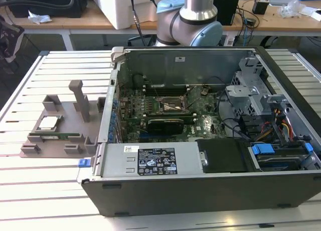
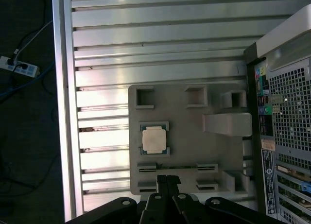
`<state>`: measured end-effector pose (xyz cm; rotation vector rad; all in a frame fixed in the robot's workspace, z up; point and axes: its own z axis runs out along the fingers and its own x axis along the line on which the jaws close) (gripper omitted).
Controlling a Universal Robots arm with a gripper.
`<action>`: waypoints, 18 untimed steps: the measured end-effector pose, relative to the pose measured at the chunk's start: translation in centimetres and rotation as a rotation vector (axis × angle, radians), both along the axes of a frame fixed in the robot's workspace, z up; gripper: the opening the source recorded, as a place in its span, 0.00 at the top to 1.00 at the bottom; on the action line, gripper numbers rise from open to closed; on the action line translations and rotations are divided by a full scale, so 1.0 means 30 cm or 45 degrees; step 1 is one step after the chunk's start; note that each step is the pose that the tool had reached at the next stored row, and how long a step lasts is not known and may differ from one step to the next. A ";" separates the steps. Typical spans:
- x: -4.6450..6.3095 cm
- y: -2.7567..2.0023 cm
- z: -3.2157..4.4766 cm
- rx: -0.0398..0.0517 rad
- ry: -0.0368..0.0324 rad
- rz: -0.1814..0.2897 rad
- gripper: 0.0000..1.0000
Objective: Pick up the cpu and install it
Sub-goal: 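Pick up the cpu and move it towards the insertion slot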
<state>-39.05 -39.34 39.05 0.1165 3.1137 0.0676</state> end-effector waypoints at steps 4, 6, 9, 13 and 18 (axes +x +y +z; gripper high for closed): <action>0.000 0.000 0.000 0.000 0.0000 0.000 0.64; -0.001 0.000 0.000 0.000 0.0000 0.000 0.58; -0.001 0.000 0.000 -0.001 0.0002 0.000 0.40; -0.001 0.001 -0.017 -0.001 0.0009 0.000 0.40; -0.001 0.013 -0.044 -0.001 0.0026 0.000 0.40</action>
